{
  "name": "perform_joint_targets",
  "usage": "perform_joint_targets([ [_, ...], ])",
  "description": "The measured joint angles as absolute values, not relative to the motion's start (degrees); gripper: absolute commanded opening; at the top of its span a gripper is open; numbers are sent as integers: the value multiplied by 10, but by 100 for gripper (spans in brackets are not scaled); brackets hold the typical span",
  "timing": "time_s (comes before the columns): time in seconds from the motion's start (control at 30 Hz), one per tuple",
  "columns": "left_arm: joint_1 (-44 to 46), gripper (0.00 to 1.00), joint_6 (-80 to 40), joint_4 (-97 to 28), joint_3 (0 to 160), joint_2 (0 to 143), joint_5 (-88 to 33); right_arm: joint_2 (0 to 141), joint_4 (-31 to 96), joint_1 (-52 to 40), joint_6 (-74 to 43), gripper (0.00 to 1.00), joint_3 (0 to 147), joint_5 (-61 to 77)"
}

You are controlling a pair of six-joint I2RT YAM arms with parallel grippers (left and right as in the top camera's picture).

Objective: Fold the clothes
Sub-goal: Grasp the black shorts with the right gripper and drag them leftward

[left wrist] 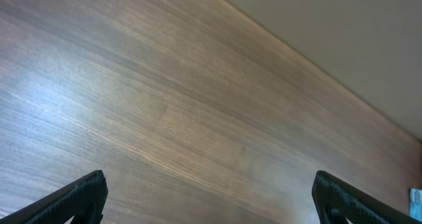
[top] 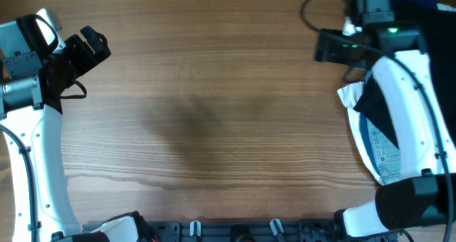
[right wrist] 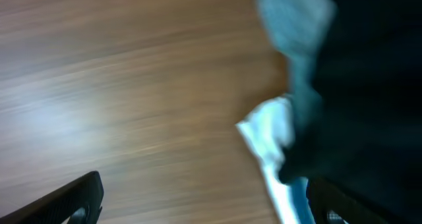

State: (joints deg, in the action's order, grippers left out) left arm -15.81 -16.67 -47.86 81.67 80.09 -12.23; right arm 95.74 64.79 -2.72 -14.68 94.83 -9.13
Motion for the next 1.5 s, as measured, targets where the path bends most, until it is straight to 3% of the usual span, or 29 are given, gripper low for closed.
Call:
perform_joint_targets([
  [0.53,-158,100,-167,-495,817,801,-122,1140,602,88,-158,98,919,-244],
  [0.57,-158,100,-166,-496,817,801,-122,1145,590,93,-158,91,919,-247],
  [0.6,-158,100,-167,-495,817,801,-122,1148,582,95,-158,77,919,-248],
  [0.7,-158,100,-167,-495,817,801,-122,1149,577,94,-161,11,919,-249],
  [0.73,-158,100,-167,-495,817,801,-122,1149,577,94,-161,4,919,-247],
  [0.9,-158,100,-166,-495,817,801,-122,1149,578,94,-162,4,919,-220],
  [1.1,-158,100,-166,-493,817,801,-123,1127,587,73,-125,4,920,-88],
  [1.3,-158,100,-167,-453,817,801,-123,1020,561,-98,-119,4,945,-36],
  [1.33,-159,100,-167,-445,817,801,-123,1003,551,-171,-119,4,953,-15],
  [1.5,-190,100,-167,-435,817,801,-119,1021,505,-350,-128,4,954,42],
])
